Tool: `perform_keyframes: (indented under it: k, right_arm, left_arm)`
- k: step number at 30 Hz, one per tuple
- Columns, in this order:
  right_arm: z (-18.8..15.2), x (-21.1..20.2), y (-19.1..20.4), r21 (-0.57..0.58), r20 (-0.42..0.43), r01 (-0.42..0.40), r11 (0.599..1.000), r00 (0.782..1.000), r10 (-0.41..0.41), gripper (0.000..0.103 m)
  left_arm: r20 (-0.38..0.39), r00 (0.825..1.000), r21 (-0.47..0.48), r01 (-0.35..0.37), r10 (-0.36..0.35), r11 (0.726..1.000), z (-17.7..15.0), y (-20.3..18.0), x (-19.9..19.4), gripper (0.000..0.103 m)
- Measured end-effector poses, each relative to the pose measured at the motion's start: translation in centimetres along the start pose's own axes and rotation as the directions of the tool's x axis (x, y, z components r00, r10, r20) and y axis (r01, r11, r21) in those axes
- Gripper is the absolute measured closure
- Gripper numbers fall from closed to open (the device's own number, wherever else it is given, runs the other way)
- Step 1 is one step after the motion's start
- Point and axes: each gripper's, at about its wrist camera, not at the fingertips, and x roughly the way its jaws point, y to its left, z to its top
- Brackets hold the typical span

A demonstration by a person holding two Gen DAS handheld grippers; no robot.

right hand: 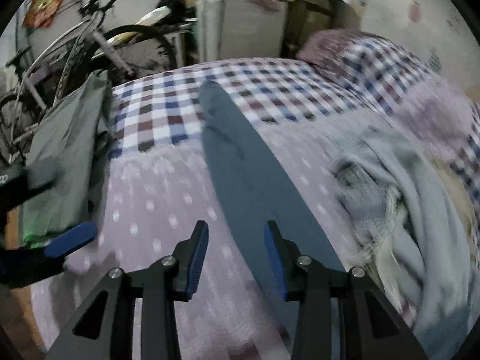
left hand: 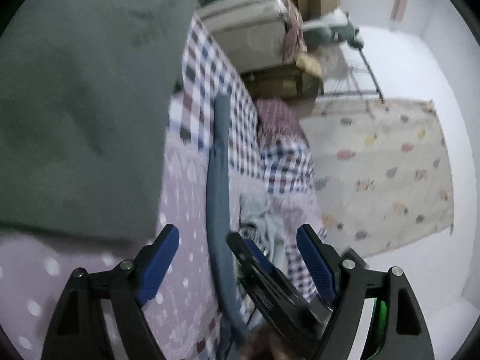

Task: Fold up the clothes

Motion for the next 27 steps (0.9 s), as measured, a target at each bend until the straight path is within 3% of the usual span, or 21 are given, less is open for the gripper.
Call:
perform_keyframes:
  k: [6, 13, 18, 22, 27]
  right_arm:
    - [5.2, 5.2, 2.7, -0.016, 0.018, -0.004, 1.0, 1.0, 0.004, 0.062]
    - [10.2, 10.3, 5.0, -0.042, 0.009, 0.057, 0.997, 0.998, -0.057, 0.067]
    - [11.4, 13.7, 4.6, -0.011, -0.064, 0.122, 0.992, 0.99, -0.123, 0.098]
    - [11.1, 10.5, 2.3, 0.1, 0.01, 0.099, 0.99, 0.995, -0.1, 0.101]
    - [9.9, 2.1, -2.7, 0.258, 0.152, 0.034, 0.966, 0.986, -0.075, 0.101]
  left_arm:
    - [0.079, 0.996, -0.049, 0.033, -0.029, 0.998, 3.0, 1.4, -2.2, 0.02]
    - [0.096, 0.995, -0.088, 0.046, -0.038, 0.995, 4.8, 2.2, -2.4, 0.02]
    - [0.101, 0.994, -0.09, 0.057, -0.047, 0.994, 5.4, 2.2, -2.6, 0.02]
    - [0.103, 0.993, -0.08, 0.062, -0.053, 0.995, 5.5, 2.0, -2.6, 0.02]
    - [0.033, 0.997, -0.061, 0.067, -0.066, 0.996, 4.9, 1.3, -1.3, 0.02]
